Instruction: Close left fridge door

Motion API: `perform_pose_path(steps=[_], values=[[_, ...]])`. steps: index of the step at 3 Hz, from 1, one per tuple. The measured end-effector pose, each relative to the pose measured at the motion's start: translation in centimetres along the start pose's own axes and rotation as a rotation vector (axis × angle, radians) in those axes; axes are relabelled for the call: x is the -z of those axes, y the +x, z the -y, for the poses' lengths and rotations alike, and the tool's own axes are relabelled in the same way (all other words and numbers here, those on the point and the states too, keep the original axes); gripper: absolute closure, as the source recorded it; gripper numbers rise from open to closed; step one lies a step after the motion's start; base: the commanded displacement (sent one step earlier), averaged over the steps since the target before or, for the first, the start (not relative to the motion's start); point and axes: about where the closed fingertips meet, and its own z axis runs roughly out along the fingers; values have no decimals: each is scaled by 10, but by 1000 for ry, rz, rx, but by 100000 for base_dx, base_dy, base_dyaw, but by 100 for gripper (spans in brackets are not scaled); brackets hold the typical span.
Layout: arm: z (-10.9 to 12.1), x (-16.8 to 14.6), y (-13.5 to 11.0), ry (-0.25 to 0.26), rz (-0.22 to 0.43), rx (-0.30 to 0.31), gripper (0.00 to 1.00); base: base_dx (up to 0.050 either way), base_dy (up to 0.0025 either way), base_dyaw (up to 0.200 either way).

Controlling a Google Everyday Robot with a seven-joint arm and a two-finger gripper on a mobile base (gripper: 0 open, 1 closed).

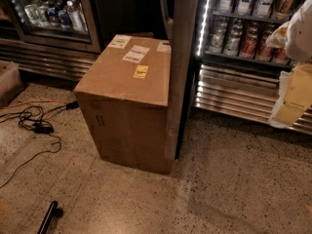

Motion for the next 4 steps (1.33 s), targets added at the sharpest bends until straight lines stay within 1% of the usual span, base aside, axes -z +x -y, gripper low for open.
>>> perform_pose_path(steps=[1, 2, 3, 4], values=[[0, 0, 0, 1, 1, 0, 0, 0, 0, 0], [9, 17, -13, 34, 6, 7, 0, 0, 0, 0], [22, -4, -18, -10, -29, -4, 0, 0, 0, 0], [24, -42, -21, -84, -50, 1, 0, 0, 0, 0]])
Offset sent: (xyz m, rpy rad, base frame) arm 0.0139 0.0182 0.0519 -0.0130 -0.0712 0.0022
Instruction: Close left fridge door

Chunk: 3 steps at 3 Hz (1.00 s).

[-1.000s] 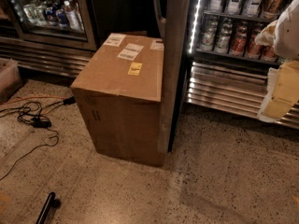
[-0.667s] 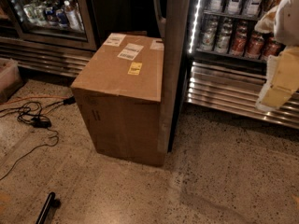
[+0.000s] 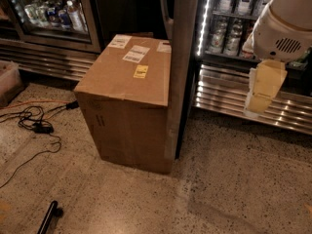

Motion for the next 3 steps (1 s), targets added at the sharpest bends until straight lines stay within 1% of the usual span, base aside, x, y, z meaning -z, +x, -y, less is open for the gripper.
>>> perform_pose_path(steps=[1, 2, 3], values=[[0, 0, 0, 0, 0, 0, 0, 0, 0, 0], [-4, -18, -3, -18, -10, 9, 0, 0, 0, 0], [-17, -62, 0, -86, -32, 11, 0, 0, 0, 0]])
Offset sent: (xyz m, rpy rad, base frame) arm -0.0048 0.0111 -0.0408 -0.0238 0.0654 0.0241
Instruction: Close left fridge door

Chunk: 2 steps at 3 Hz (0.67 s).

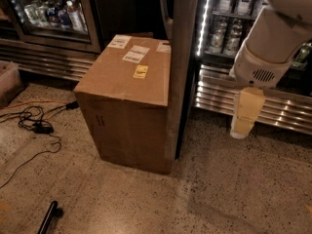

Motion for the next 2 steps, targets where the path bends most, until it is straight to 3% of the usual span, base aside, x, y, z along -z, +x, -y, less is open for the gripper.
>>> perform_pose_path(steps=[1, 2], values=[[-15, -41, 2, -63, -36, 11, 0, 0, 0, 0], [-15, -41, 1, -62, -35, 14, 0, 0, 0, 0]])
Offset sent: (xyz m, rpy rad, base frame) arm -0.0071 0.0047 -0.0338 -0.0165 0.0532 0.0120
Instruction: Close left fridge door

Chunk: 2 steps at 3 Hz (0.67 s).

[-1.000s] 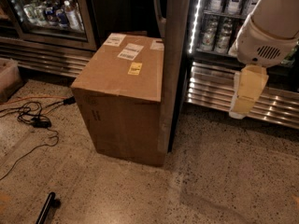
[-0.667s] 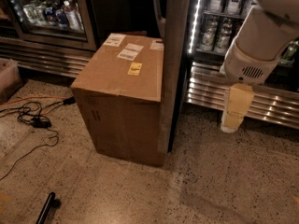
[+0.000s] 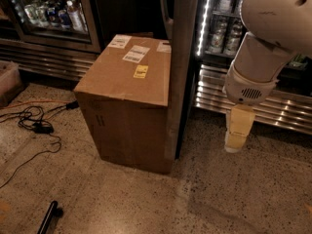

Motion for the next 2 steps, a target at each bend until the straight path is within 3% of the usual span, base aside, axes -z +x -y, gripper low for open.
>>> perform_pose_path(steps=[2], values=[[-5, -5, -35, 2, -33, 55, 0, 0, 0, 0]])
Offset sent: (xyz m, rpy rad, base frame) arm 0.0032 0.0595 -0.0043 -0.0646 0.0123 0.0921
